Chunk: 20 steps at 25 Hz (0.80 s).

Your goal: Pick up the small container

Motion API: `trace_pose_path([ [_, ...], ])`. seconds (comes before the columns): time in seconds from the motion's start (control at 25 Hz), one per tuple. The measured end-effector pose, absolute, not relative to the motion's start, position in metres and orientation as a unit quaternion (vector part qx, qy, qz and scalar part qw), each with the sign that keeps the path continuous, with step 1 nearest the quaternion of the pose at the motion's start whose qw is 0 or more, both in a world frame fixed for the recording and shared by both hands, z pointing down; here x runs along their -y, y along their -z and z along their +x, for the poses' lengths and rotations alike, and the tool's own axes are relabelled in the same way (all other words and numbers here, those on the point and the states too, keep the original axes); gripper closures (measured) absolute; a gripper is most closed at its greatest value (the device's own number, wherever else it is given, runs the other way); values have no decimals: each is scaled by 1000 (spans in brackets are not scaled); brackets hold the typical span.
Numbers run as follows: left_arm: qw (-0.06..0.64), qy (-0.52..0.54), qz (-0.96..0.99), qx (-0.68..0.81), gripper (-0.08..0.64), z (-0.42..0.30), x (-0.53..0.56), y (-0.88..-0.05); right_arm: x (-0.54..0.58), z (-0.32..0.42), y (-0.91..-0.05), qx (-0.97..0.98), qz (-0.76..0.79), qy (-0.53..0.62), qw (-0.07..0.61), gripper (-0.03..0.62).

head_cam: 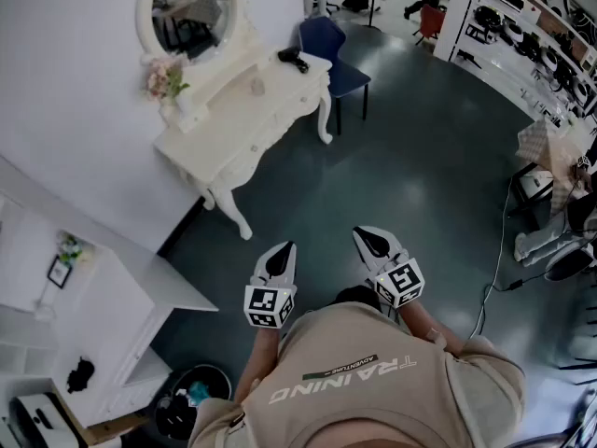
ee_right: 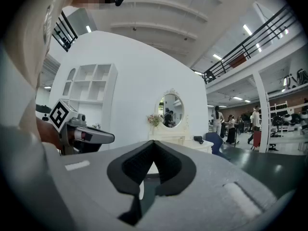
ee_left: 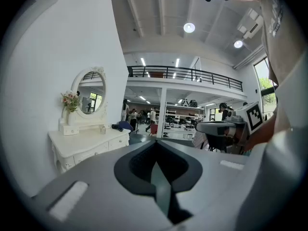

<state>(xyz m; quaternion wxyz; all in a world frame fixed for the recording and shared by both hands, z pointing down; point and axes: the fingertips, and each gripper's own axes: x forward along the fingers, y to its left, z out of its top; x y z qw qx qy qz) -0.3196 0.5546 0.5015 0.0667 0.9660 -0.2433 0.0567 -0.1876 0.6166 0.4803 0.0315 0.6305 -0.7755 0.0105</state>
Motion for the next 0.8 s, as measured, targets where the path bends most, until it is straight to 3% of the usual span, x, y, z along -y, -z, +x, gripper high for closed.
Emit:
trace_pose_path([
  [0.8, 106, -95, 953, 267, 541, -301, -505, -545, -576, -171, -509, 780, 621, -45, 56, 589],
])
